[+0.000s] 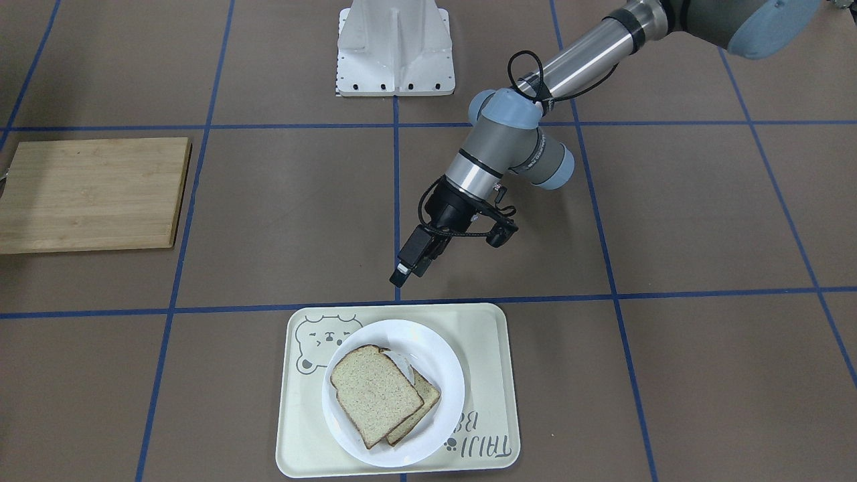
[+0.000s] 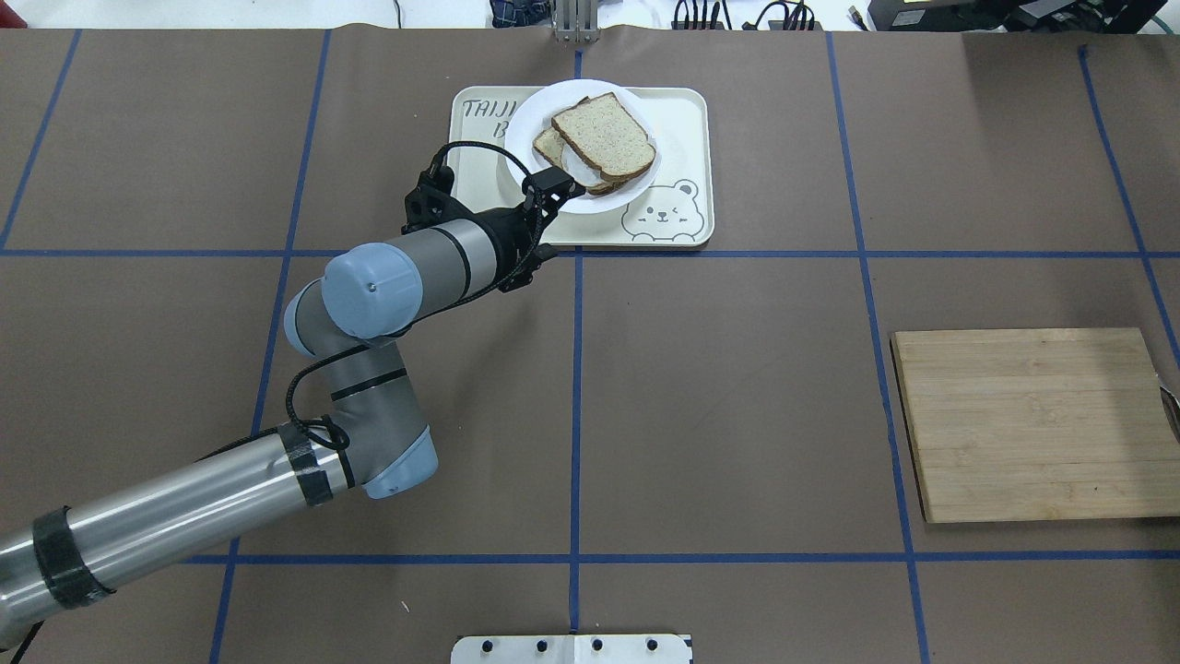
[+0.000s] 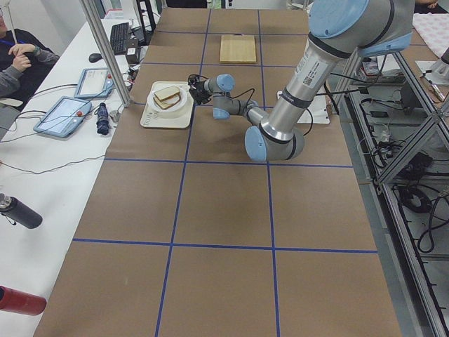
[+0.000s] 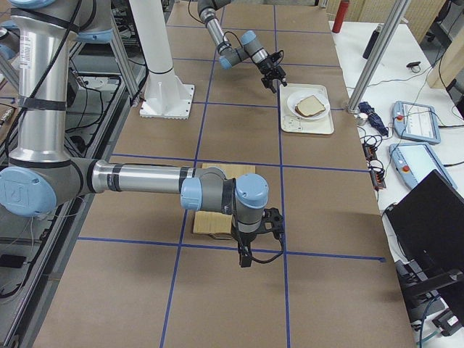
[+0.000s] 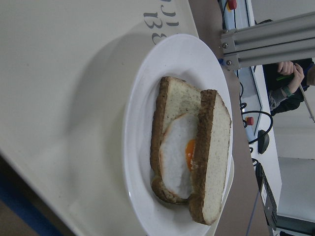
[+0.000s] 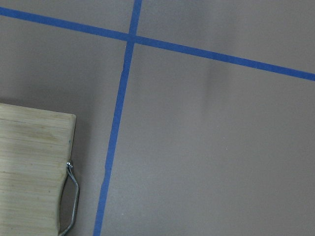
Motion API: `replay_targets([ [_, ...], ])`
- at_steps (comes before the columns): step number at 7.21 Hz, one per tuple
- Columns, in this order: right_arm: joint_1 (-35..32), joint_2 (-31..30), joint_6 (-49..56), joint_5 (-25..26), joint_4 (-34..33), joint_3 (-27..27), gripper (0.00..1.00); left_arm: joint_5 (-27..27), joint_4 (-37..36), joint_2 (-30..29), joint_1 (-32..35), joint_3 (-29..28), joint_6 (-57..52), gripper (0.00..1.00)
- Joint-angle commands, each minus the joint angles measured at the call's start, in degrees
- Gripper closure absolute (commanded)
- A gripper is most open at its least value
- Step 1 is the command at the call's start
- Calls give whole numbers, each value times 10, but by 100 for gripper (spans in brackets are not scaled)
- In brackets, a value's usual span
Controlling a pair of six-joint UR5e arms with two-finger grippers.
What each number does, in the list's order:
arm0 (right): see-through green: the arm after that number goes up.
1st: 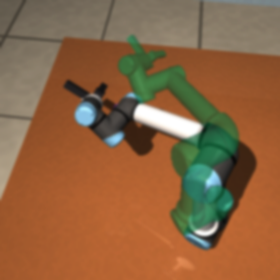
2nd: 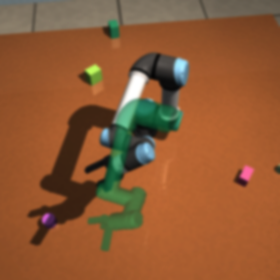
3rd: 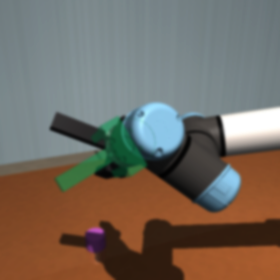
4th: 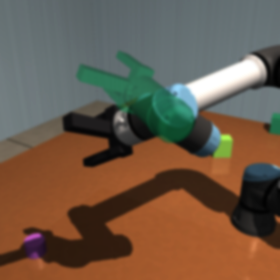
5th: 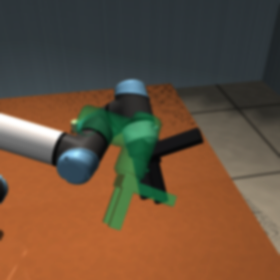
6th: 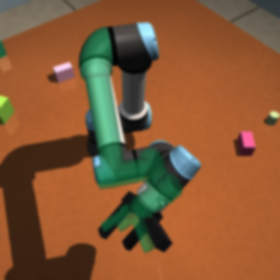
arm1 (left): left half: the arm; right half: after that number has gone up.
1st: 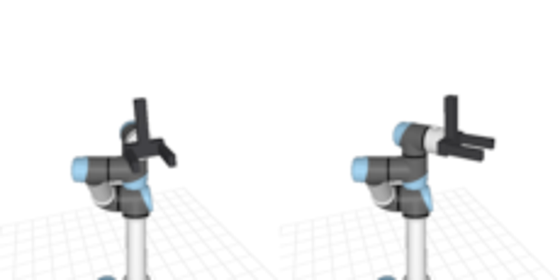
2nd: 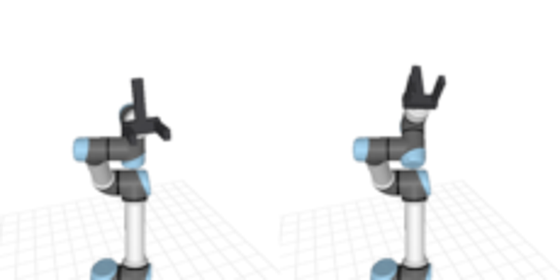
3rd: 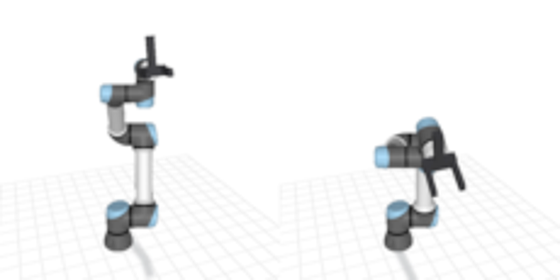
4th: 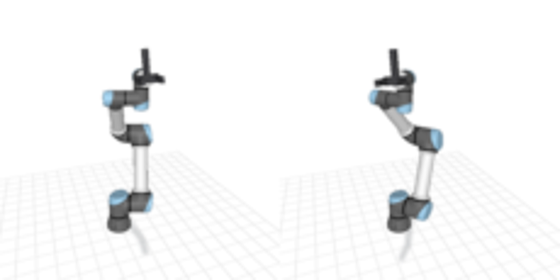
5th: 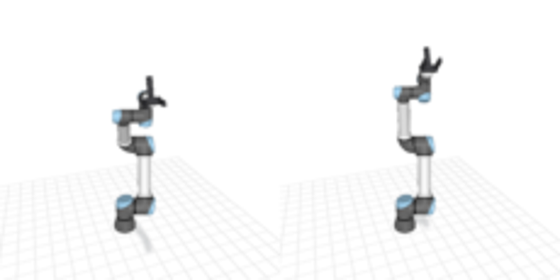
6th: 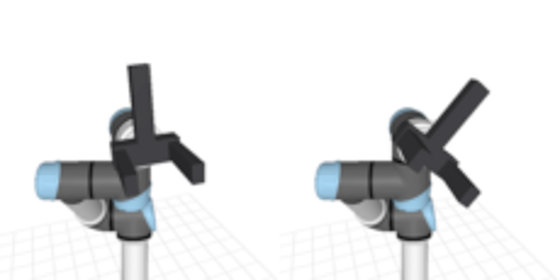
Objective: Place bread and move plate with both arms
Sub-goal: 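Release the plate and withdraw the left gripper out of view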
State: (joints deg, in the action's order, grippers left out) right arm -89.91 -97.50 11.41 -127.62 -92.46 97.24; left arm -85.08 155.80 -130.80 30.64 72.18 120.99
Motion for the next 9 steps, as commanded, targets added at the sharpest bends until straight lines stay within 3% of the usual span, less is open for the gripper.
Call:
replay_targets([
  [1,0,-1,1,0,0,1,0,-122,-13,67,6,88,-155,2],
  [3,0,-1,2,0,0,0,0,-238,-84,124,69,144,-306,2],
  [5,0,-4,2,0,1,1,0,-278,-218,225,113,242,-536,2],
  [6,0,-3,2,1,1,1,0,-343,-299,260,173,282,-660,2],
  [7,0,-3,1,1,1,0,0,-369,-377,279,232,301,-769,2],
  [9,0,-3,0,0,0,0,0,-369,-413,365,310,293,-1034,2],
])
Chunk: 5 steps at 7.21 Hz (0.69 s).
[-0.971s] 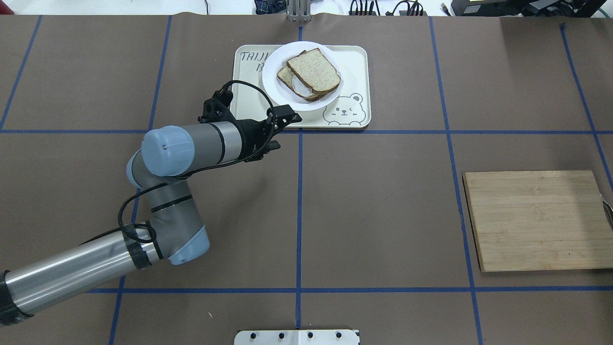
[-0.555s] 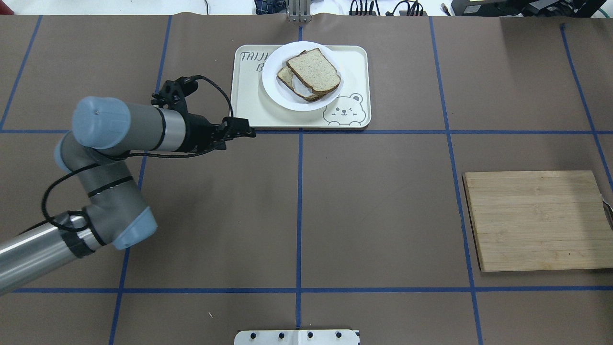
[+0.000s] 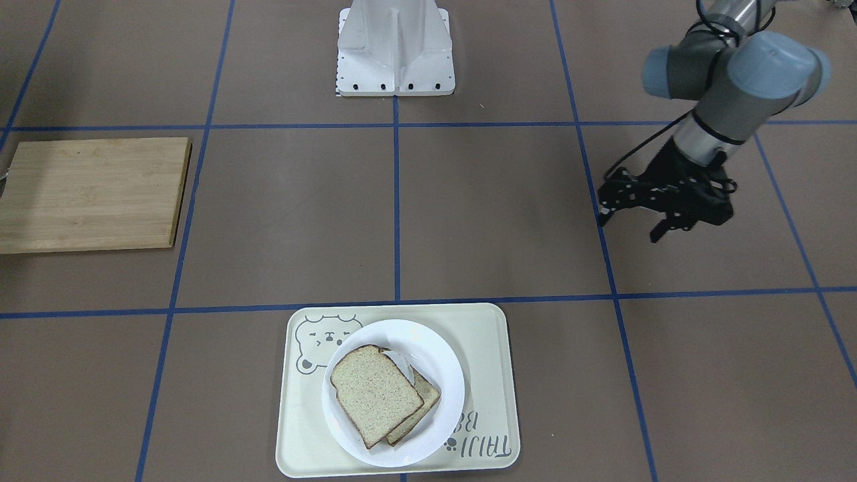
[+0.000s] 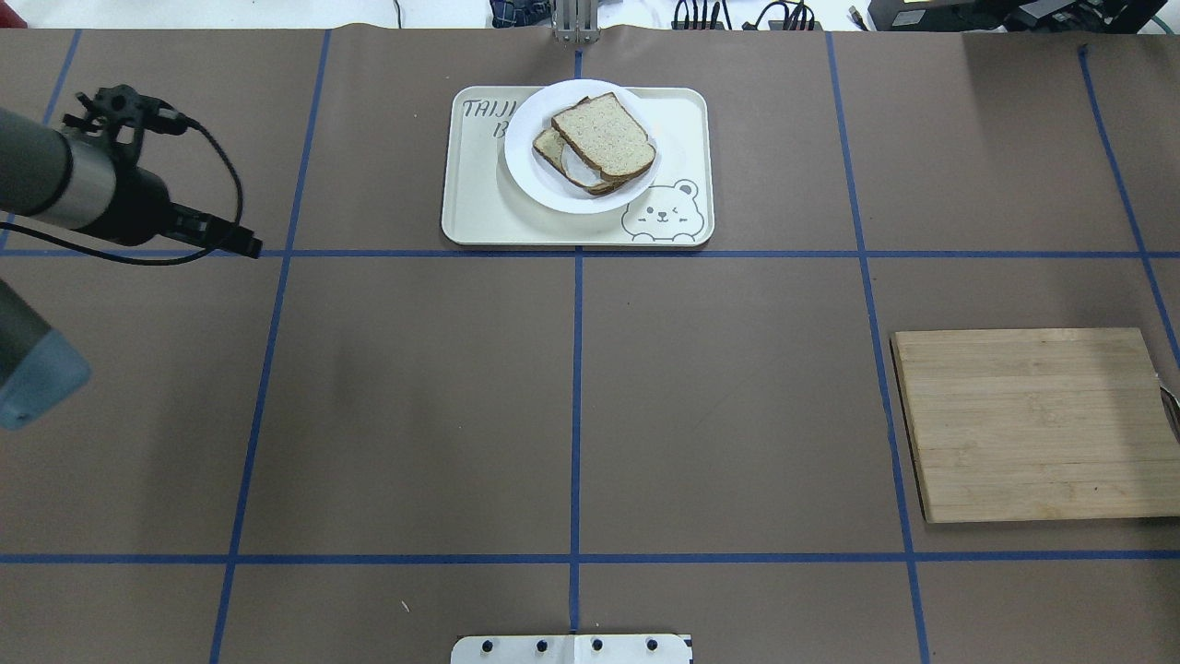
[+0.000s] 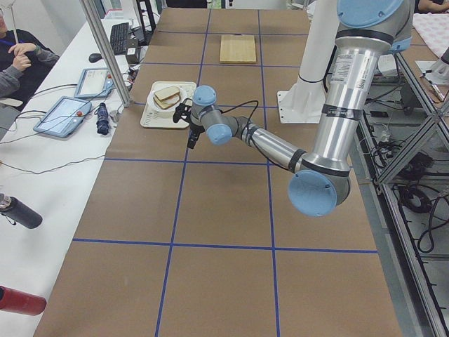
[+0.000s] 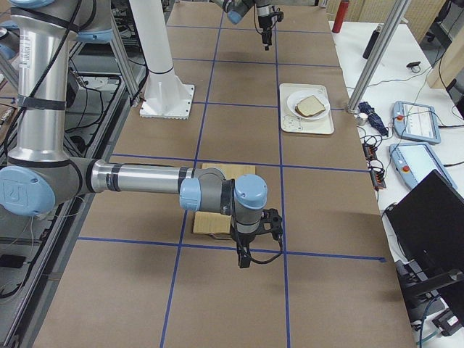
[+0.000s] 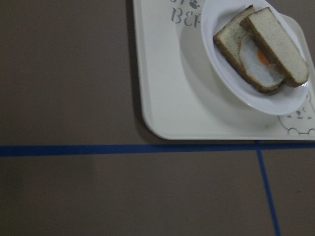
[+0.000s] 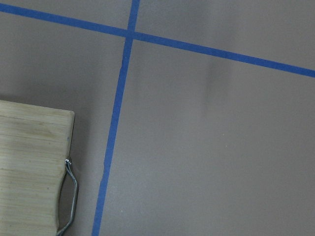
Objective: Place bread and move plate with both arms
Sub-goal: 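Release the plate and withdraw the left gripper out of view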
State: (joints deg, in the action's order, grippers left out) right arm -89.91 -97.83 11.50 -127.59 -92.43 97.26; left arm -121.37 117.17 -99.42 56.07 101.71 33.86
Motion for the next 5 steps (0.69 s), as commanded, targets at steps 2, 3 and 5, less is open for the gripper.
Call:
replay_targets([
  [2,0,0,-1,0,1,0,0,-8,-160,80,155,-4,-361,2],
  [3,0,0,-1,1,1,0,0,-9,-248,83,215,-3,-460,2],
  [5,0,-1,0,0,0,-1,0,-12,-368,85,313,-14,-539,2],
])
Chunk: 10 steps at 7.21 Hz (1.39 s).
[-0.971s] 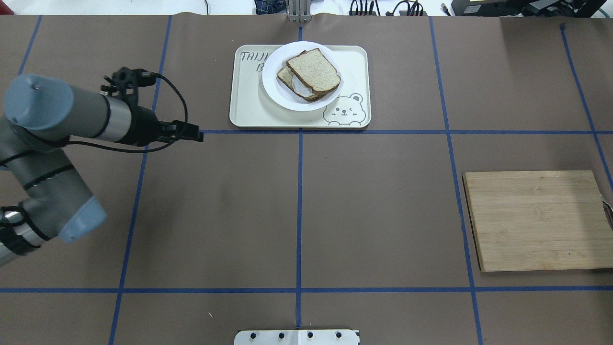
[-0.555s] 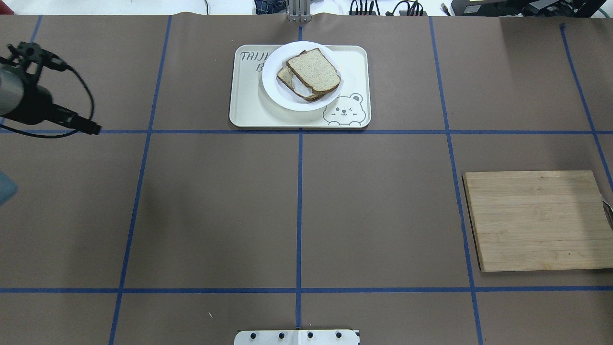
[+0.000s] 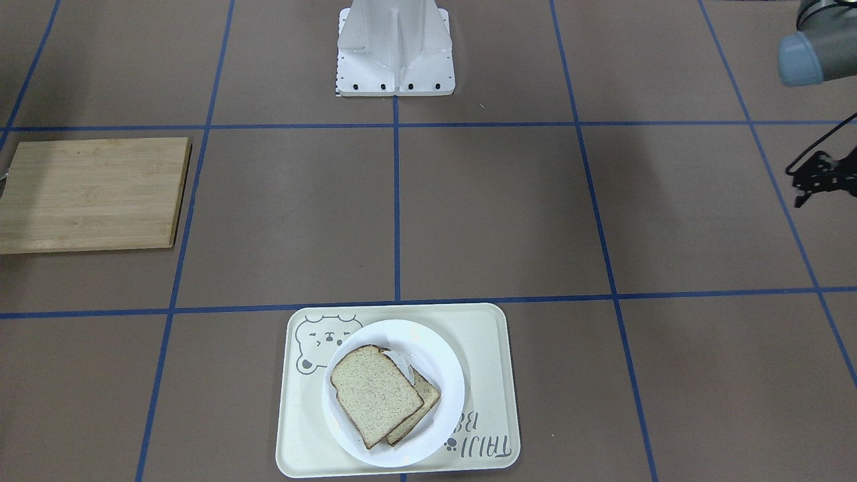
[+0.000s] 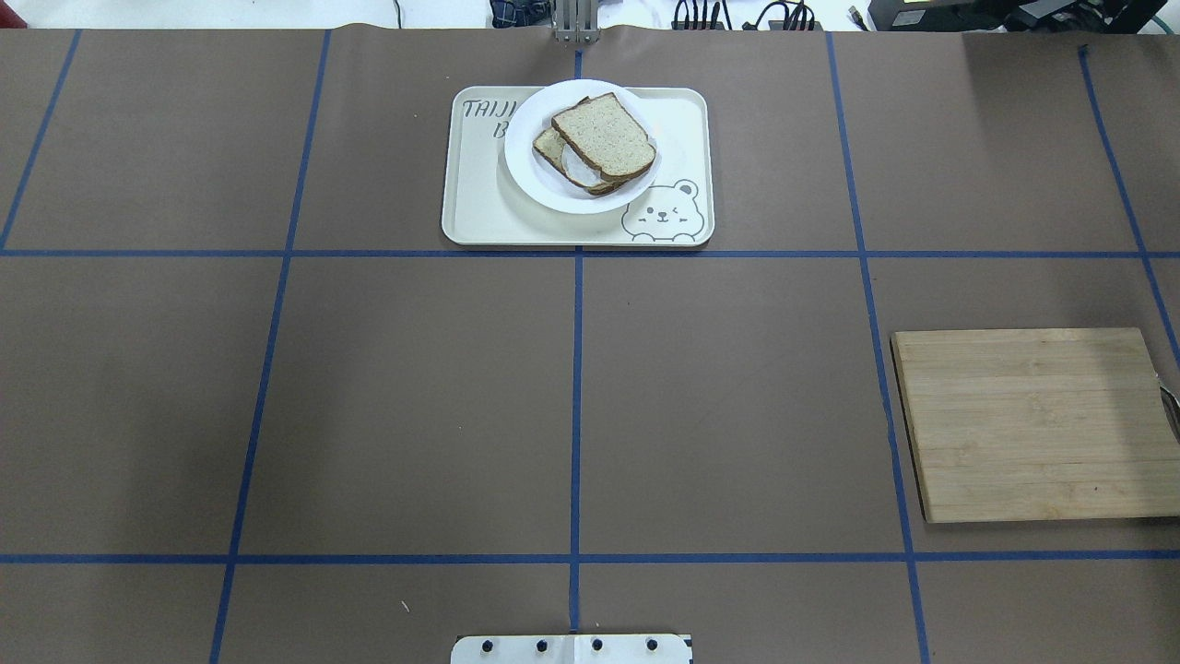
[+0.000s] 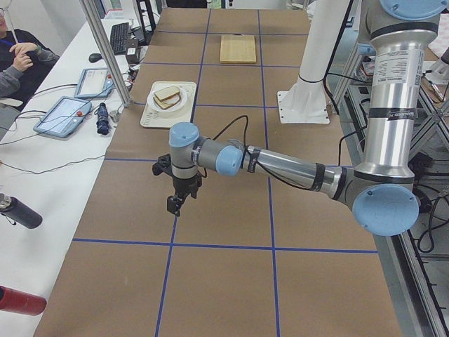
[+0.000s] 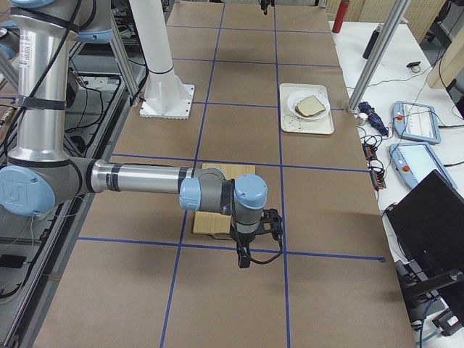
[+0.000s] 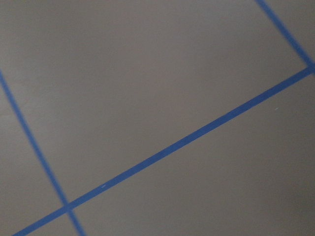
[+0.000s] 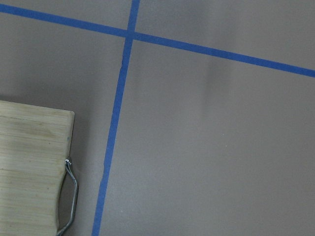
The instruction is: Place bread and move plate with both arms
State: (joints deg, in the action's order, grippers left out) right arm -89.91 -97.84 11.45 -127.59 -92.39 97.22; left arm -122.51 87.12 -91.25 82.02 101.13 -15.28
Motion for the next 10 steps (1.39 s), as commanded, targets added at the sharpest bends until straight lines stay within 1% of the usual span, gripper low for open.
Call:
replay_targets([
  [1,0,-1,0,0,-1,0,0,-3,-62,46,88,-10,-48,2],
  [2,0,0,0,0,-1,0,0,-3,-60,50,103,-12,-46,2],
  [3,0,0,0,0,-1,1,0,-24,-59,53,118,-15,-46,2],
  [4,0,0,0,0,0,1,0,-60,-63,49,118,-16,-43,2],
  [5,0,0,0,0,-1,1,0,-68,-61,57,118,-15,-45,2],
  [8,0,0,0,-2,-1,1,0,-69,-60,59,118,-5,-48,2],
  [10,0,0,-1,-15,-1,-2,0,-69,-60,78,118,12,-48,2],
])
